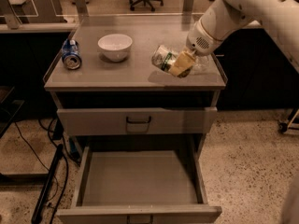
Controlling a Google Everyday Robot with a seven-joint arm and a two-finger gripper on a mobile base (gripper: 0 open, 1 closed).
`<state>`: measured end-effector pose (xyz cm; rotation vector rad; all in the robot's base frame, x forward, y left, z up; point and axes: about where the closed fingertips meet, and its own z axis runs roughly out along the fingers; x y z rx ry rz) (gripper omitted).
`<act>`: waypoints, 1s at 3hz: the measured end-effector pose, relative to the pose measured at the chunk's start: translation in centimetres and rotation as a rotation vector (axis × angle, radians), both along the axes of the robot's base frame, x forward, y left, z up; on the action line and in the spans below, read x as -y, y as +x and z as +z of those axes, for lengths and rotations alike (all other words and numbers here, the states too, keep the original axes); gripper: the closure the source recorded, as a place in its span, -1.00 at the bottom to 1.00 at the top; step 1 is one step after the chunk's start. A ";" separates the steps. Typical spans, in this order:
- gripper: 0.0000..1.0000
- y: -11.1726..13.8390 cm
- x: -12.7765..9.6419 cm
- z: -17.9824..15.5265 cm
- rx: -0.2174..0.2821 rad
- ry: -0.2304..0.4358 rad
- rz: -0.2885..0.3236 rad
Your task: Pick 7up can from middle drawer and place on counter
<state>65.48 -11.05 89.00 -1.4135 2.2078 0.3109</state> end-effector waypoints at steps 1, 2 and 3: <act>1.00 2.3 -1.4 0.6 -0.027 -0.009 0.011; 1.00 3.9 -2.6 0.6 -0.053 -0.020 0.020; 1.00 5.1 -3.4 -0.4 -0.090 -0.033 0.029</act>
Offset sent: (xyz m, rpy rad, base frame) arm 0.0629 0.0335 0.0177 -0.0354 0.0804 0.0271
